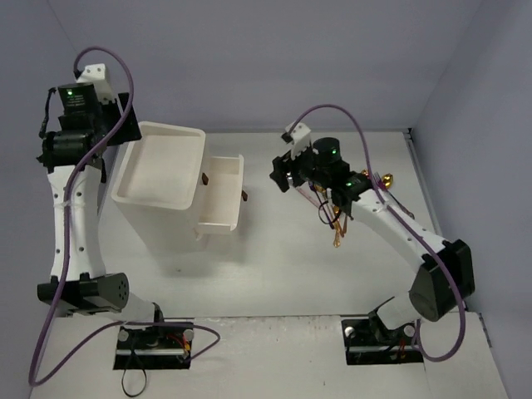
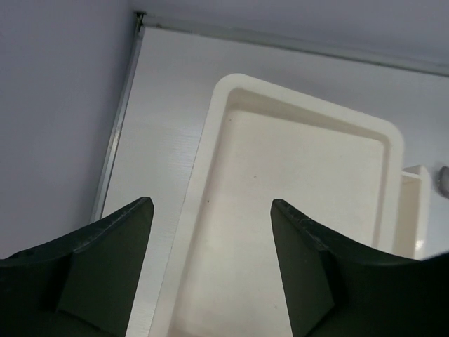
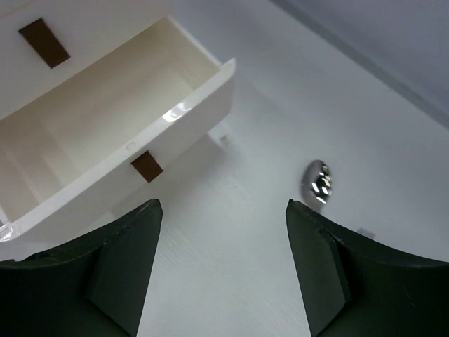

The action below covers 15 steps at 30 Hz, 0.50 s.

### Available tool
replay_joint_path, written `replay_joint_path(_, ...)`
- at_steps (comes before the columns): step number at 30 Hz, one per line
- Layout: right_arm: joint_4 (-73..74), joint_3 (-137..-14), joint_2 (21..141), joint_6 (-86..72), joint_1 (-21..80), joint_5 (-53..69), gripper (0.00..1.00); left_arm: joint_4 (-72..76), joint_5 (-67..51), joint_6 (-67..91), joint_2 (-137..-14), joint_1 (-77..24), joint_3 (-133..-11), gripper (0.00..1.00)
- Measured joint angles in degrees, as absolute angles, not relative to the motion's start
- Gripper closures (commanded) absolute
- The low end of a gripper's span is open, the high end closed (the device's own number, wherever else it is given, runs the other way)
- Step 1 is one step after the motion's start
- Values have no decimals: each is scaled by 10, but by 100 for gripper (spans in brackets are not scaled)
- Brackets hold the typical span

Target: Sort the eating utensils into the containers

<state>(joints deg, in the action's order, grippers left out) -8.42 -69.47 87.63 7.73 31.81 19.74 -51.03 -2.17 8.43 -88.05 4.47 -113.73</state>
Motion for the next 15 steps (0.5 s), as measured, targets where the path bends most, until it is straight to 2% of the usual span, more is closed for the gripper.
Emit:
replay_joint_path(5, -44, -657, 774, 54, 282, 111, 30, -509, -42, 89, -742, 45, -1110, 32)
replay_joint_path(11, 21, -587, 742, -4, 250, 9, 30, -502, -73, 96, -490, 44, -949, 31)
replay_joint_path(15, 52, -526, 742, -72, 236, -45, 37, -531, -72, 102, -344, 27, -823, 31)
